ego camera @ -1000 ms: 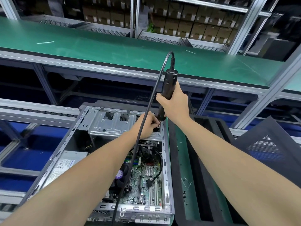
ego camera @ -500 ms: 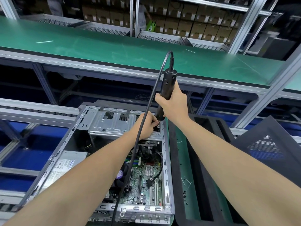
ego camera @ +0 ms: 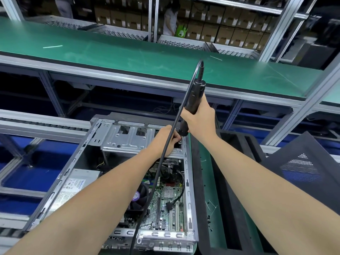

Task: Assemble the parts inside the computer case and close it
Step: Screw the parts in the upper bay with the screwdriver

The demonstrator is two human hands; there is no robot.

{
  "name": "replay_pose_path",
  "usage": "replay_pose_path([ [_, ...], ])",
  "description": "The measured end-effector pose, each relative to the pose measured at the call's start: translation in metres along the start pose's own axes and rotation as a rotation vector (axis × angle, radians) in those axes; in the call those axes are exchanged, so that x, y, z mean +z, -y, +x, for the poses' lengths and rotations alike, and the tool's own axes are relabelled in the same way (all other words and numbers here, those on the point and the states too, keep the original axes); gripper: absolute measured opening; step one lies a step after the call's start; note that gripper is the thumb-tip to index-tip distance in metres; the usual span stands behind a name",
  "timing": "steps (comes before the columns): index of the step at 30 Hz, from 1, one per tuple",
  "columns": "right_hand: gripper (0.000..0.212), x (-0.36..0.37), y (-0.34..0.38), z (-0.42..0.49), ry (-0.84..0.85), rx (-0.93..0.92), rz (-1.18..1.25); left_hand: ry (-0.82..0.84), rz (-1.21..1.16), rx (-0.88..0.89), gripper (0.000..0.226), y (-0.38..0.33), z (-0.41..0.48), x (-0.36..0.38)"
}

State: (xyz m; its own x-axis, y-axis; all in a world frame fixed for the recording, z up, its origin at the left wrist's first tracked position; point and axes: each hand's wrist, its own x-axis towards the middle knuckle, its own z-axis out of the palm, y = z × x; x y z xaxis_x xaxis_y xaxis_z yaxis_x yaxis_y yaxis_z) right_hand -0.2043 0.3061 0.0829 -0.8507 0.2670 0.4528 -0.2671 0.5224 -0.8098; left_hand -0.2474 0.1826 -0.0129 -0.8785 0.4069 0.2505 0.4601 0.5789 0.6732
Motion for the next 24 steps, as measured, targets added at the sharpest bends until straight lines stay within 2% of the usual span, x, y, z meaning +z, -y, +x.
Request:
replay_pose_path([
  [6,0.029,0.002,-0.001,0.001,-0.018,-0.011,0.027,0.009,0.043,-0.008,0.020,-0.003,-0.001,-0.001],
  [24,0.028,0.004,-0.001,0.002,-0.005,-0.013,0.029,0.029,0.038,-0.008,0.016,-0.012,-0.006,-0.008],
])
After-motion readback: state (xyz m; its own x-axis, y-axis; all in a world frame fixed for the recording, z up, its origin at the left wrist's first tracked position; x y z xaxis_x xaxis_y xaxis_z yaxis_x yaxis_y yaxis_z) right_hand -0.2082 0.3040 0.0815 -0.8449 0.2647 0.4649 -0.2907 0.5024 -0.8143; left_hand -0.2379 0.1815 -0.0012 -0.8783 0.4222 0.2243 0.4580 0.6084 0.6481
